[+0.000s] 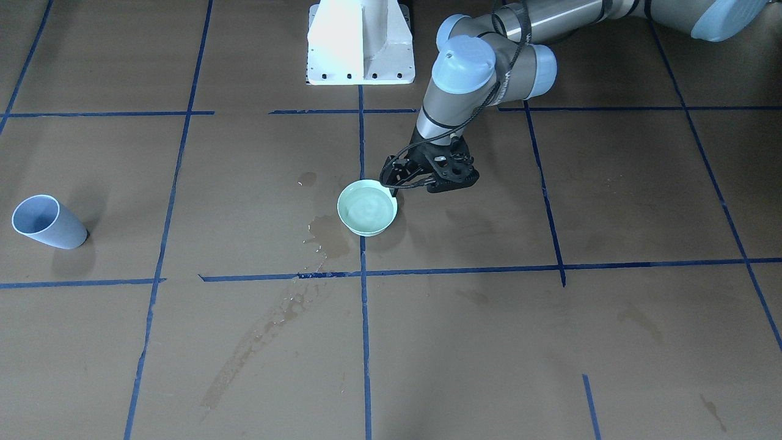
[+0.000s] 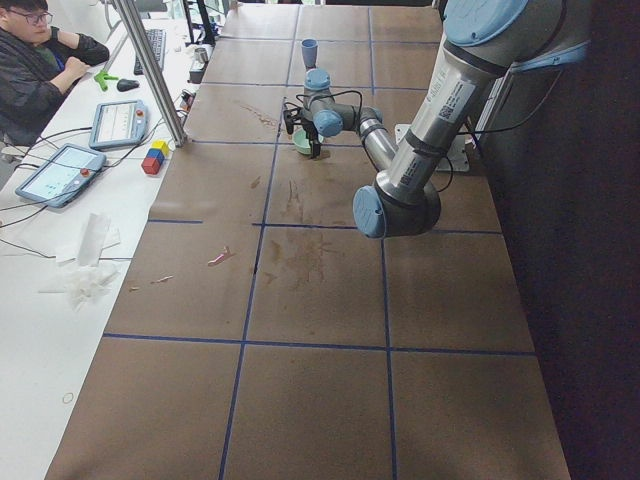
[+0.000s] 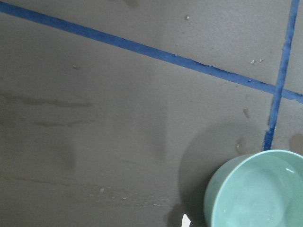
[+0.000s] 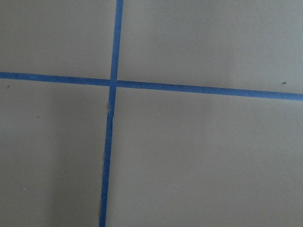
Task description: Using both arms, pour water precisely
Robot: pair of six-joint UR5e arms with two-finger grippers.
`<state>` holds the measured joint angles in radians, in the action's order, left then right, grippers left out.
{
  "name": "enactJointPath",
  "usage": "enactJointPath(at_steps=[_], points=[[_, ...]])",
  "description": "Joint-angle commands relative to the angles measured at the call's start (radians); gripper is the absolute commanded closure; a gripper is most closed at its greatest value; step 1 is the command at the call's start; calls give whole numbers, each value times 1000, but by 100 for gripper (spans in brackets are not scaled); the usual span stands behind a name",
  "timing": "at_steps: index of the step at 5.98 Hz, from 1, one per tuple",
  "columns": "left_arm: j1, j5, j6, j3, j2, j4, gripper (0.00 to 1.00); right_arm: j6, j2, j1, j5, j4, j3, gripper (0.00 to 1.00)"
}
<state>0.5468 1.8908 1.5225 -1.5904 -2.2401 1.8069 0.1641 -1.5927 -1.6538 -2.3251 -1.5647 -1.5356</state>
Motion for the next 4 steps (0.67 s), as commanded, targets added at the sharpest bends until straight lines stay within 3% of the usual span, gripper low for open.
enactJointPath(at_steps=[1,3,4], points=[[-24,-24,51,56,-42,12,3,0,-1,0,1,0,0,0],[-24,-24,54,95,-55,31,21,2,-3,0,1,0,0,0],[-24,-22,54,101,-55,40,45,3,-3,0,3,0,0,0]])
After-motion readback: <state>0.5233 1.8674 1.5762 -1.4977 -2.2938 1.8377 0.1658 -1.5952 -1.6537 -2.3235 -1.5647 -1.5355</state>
